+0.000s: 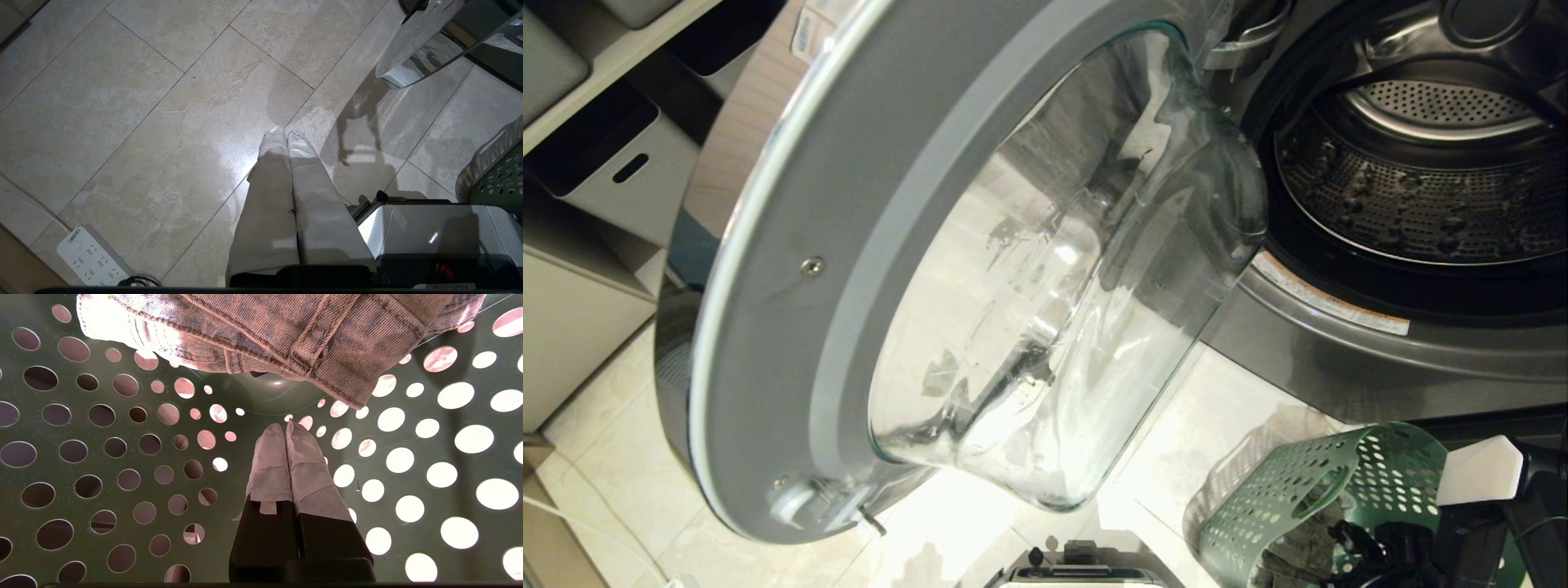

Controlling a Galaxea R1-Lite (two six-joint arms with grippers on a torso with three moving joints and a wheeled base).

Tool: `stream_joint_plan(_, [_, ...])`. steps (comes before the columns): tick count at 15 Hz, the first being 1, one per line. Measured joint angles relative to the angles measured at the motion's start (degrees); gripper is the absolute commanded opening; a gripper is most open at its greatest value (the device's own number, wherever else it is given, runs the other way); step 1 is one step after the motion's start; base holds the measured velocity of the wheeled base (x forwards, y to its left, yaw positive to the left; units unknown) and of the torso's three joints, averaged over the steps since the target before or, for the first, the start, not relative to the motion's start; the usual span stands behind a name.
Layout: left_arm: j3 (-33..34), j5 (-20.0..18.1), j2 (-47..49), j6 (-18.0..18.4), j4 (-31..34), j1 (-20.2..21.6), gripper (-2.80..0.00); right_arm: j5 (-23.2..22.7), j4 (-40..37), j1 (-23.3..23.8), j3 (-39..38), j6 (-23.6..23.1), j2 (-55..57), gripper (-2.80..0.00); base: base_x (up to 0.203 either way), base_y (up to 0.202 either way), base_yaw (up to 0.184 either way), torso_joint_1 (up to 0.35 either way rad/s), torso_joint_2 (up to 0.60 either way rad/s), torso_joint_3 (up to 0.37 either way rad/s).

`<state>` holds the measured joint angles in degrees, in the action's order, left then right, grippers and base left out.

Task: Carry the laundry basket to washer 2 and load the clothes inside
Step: Place the clothes into the washing machine

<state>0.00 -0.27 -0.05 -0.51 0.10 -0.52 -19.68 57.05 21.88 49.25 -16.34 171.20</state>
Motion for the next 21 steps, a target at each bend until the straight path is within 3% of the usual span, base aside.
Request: stream_joint_plan(21, [0.0, 0.02, 0.0, 0.0, 0.0, 0.0, -2.8, 0.01, 0.0, 0.0, 0.04, 0.0, 0.0, -2.8, 0.0, 0.0, 0.0, 0.0, 0.0, 0.0])
